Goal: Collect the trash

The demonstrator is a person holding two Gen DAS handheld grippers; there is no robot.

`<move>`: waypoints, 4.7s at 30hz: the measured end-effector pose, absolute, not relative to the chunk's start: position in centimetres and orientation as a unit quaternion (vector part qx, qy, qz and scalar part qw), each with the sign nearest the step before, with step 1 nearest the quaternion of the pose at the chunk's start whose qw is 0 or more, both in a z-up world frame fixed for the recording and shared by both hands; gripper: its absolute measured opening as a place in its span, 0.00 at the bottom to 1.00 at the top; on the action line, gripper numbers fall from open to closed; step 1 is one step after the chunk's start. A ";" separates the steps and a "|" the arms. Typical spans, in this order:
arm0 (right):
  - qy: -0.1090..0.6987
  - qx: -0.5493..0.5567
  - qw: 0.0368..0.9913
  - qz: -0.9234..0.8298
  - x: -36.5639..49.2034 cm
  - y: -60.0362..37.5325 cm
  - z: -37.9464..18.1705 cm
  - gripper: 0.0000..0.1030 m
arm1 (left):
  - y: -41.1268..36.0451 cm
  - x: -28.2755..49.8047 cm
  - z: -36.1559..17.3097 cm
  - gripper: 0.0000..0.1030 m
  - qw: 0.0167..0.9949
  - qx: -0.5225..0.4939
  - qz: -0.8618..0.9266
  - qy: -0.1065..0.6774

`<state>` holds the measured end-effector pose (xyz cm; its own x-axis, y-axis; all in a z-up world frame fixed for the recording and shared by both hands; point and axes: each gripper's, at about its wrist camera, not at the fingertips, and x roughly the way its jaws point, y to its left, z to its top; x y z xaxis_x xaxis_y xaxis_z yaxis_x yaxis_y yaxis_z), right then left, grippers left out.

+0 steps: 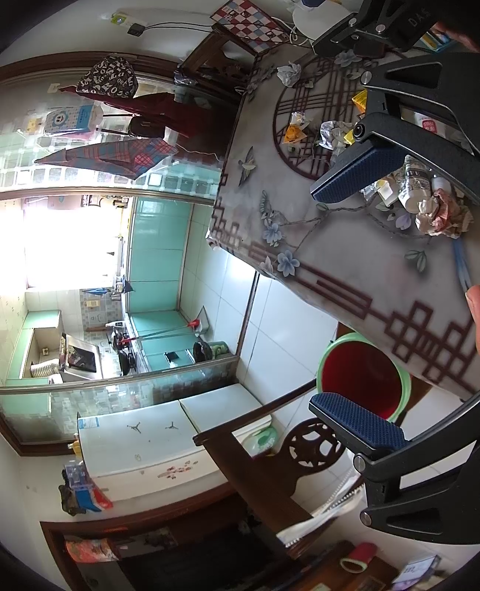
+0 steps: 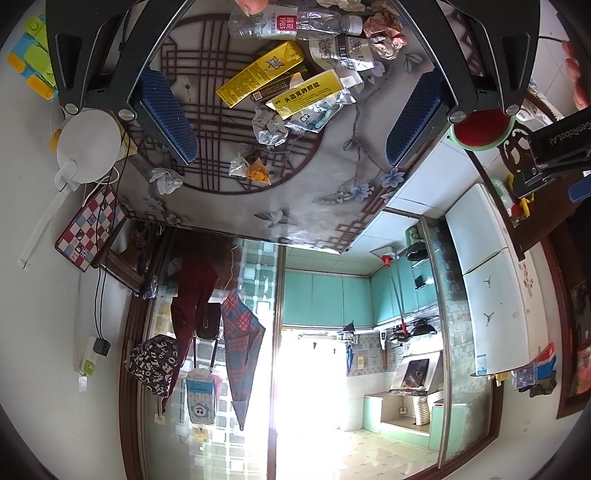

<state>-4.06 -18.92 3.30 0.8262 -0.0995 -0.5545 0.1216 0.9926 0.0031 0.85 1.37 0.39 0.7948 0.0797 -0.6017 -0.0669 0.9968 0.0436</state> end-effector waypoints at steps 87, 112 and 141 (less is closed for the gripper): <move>0.438 0.138 0.886 0.064 -10.9 -23.4 -10.4 0.07 | -3.9 1.7 -19.1 0.10 0.778 0.012 -0.249 0.577; 0.415 0.108 0.899 0.085 -2.8 -5.9 -6.5 0.08 | 10.7 7.4 -13.4 0.10 0.840 0.050 -0.214 0.496; 0.499 0.078 0.824 0.256 11.2 13.4 -15.7 0.09 | 27.6 16.1 -19.3 0.10 0.840 -0.004 -0.052 0.540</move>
<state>11.25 13.39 -15.69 0.3716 0.5001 -0.7822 -0.3451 0.8566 0.3837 16.13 27.59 -19.31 0.4121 -0.0923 -0.9064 0.0839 0.9945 -0.0631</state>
